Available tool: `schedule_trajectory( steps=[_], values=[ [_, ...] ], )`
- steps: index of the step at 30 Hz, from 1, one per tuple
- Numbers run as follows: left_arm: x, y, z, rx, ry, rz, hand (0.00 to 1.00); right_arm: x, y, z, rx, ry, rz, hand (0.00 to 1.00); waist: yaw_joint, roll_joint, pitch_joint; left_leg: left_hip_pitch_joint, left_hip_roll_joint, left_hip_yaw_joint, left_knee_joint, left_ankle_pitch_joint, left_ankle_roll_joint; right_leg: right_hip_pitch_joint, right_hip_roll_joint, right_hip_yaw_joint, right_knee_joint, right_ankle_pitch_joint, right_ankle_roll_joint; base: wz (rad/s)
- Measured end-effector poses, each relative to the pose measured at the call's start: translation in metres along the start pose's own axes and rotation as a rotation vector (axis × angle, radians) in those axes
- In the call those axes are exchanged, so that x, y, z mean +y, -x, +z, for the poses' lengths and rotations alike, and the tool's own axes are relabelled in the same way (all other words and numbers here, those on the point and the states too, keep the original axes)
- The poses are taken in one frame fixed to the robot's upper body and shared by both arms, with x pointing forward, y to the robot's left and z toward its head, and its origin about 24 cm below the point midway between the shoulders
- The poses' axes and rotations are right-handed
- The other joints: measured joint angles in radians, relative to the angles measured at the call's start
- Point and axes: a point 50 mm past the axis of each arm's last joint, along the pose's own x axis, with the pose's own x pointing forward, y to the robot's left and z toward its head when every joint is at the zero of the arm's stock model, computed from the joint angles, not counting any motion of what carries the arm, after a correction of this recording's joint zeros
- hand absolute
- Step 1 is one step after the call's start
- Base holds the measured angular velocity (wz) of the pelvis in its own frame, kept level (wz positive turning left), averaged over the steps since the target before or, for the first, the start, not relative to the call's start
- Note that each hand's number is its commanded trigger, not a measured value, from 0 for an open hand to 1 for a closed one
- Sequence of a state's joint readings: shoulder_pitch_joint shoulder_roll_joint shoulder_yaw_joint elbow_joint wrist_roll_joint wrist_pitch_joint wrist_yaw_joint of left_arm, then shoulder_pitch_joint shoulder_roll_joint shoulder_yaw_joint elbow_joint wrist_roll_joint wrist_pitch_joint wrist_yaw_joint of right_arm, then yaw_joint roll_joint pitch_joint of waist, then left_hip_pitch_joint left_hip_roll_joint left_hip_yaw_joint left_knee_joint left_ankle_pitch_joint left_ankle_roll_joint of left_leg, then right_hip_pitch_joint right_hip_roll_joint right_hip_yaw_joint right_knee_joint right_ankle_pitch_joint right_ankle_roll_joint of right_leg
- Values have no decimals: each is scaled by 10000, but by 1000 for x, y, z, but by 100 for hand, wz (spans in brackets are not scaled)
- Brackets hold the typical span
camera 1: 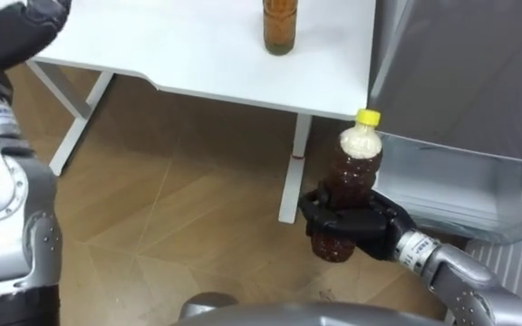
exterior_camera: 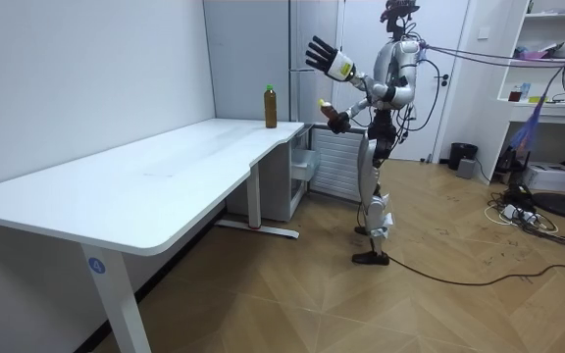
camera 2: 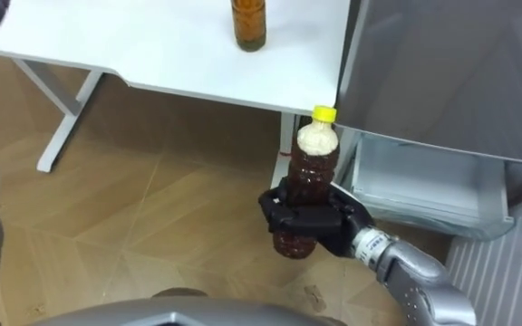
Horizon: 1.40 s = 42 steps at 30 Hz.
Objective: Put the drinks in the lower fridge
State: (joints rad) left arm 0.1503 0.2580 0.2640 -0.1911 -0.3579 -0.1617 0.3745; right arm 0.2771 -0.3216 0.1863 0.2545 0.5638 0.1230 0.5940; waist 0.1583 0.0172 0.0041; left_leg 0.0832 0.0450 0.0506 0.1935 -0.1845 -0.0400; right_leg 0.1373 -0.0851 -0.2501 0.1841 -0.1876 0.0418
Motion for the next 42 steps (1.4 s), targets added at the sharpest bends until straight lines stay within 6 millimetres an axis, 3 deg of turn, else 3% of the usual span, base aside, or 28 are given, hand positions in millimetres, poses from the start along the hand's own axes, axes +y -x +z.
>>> schedule_trajectory(
  steps=[5,8,13,19,22,27,31,37,42],
  values=[
    [31,18,-47,2114,-1194,1397,0,-5,2,2,-98,-7,-653,100,-51,38,-50,-18,-6,-15,-17,1,-1,-73,0,-14,-32,-4,6,0],
    [56,40,-78,3787,-1842,2381,0,-6,1,0,-97,-111,-994,100,-219,22,-62,-14,-31,-39,-30,-2,4,3,4,-32,-159,4,23,3],
    [83,96,-130,7017,-3047,2985,0,-9,3,-10,-142,-845,-1895,100,-314,-66,-59,27,-37,3,-164,-2,4,-3,4,-11,-262,1,33,-2],
    [109,158,-164,10317,-4263,2707,0,-24,11,-21,-39,-1757,-3627,100,-455,-76,-20,48,-40,47,-267,-10,5,13,15,9,-333,4,46,0],
    [114,177,-171,11363,-4207,2528,0,-32,16,-16,-436,-2081,-4330,100,-546,6,8,-24,-39,83,-269,-10,5,-35,14,56,-302,6,47,-2],
    [126,216,-176,13142,-4421,2058,0,-40,21,-15,-718,-2698,-5212,100,-778,197,-16,-47,-36,222,-338,-17,18,-113,5,163,-269,9,59,-7],
    [133,238,-178,14449,-4414,1681,0,-40,20,-14,-973,-3255,-5664,100,-1052,155,-4,-194,-36,211,-309,-19,18,-228,5,145,-268,6,65,1],
    [131,254,-180,15455,-5375,30,0,-41,13,-8,-1591,-4569,-6177,100,-1221,54,32,-216,-40,233,-283,-18,19,-253,3,213,-263,-1,75,0],
    [127,258,-182,15766,-6046,-1041,0,-42,6,3,-2232,-5963,-6382,100,-1240,-31,8,-211,-42,293,-270,-18,19,-350,5,263,-271,-6,82,-3]
  ],
)
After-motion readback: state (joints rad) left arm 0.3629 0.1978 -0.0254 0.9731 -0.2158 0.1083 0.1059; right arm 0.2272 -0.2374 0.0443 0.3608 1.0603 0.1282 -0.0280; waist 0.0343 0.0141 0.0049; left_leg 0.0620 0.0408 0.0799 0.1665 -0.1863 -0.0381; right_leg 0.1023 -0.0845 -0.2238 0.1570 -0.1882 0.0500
